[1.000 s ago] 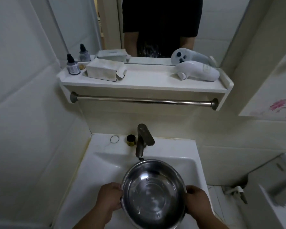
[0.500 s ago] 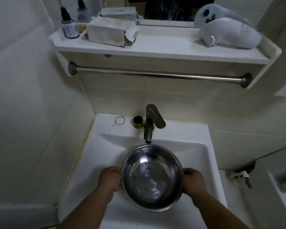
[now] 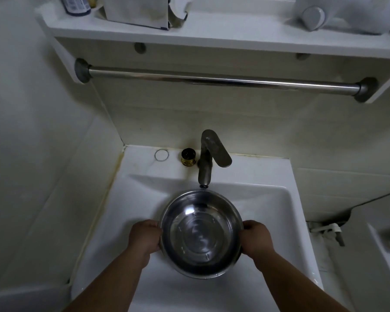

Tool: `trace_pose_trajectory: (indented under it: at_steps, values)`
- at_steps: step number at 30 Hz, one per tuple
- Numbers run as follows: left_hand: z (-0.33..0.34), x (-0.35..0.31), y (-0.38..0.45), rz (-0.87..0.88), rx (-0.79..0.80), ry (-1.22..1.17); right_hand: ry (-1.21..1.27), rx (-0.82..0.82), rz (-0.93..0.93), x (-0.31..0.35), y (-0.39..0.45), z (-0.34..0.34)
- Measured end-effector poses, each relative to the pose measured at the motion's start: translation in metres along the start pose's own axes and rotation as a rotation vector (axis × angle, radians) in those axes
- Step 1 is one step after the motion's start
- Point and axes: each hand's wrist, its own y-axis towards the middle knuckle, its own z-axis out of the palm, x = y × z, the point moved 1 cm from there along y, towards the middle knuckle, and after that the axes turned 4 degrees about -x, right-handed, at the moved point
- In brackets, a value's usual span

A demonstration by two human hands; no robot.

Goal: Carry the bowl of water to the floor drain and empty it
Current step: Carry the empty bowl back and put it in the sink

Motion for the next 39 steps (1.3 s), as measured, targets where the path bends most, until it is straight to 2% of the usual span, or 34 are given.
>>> trace_pose_trajectory:
  at_steps: [14, 21, 39]
  values:
    - [0.006, 0.015, 0.034, 0.028, 0.046, 0.097, -0.047, -0.005, 0.006, -0.008, 0.021, 0.018]
    - [0.01, 0.016, 0.034, 0.02, 0.009, 0.111, -0.033, -0.001, 0.018, -0.011, 0.023, 0.018]
    - [0.012, 0.037, 0.049, 0.018, -0.003, 0.036, -0.089, 0.008, 0.003, -0.019, 0.024, 0.026]
